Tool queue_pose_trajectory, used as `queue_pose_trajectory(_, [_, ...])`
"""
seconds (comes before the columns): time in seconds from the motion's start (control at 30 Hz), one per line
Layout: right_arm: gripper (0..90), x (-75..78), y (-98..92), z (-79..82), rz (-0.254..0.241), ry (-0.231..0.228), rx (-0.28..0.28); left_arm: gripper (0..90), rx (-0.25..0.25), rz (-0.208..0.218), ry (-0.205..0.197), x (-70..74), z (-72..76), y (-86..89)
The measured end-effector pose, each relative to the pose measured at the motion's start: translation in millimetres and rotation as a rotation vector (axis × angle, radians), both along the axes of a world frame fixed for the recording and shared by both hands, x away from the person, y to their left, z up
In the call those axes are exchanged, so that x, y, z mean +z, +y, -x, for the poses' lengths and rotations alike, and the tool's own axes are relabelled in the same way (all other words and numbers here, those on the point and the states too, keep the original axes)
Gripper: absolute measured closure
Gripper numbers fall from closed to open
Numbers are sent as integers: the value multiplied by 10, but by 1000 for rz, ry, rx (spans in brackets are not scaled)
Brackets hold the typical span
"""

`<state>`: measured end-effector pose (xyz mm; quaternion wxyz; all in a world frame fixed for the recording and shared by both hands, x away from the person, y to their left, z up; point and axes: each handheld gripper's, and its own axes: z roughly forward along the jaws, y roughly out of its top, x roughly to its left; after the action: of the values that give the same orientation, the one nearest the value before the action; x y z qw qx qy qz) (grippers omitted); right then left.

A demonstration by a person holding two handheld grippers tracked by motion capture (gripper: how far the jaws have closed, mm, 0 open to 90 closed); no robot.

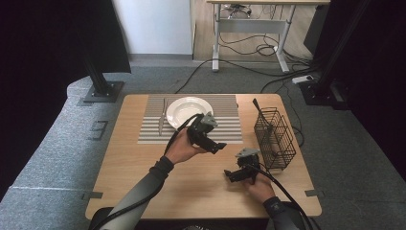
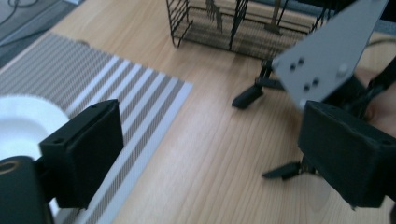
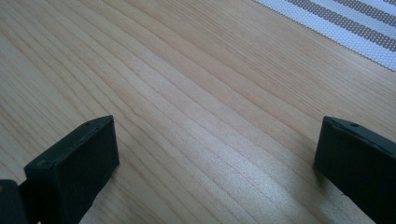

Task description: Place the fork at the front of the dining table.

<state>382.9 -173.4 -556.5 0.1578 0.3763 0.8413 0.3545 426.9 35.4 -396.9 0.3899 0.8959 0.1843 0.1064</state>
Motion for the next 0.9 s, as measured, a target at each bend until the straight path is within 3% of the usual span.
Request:
queue_pose_trajectory(0.27, [0, 1, 2, 6, -2, 6, -1, 145, -48, 20, -3, 243, -106, -350])
queue_pose_trajectory(0.47, [0, 0, 3, 10, -2, 4, 3, 172, -60, 4, 3, 361, -177, -630])
queue_pose_trajectory(0.7, [0, 0, 2, 13, -2, 3, 9, 218, -76, 8, 11, 430, -225, -854])
queue_pose_trajectory(0.9, [0, 0, -1, 13, 0, 2, 14, 313, -99, 10, 22, 422, -246, -1061])
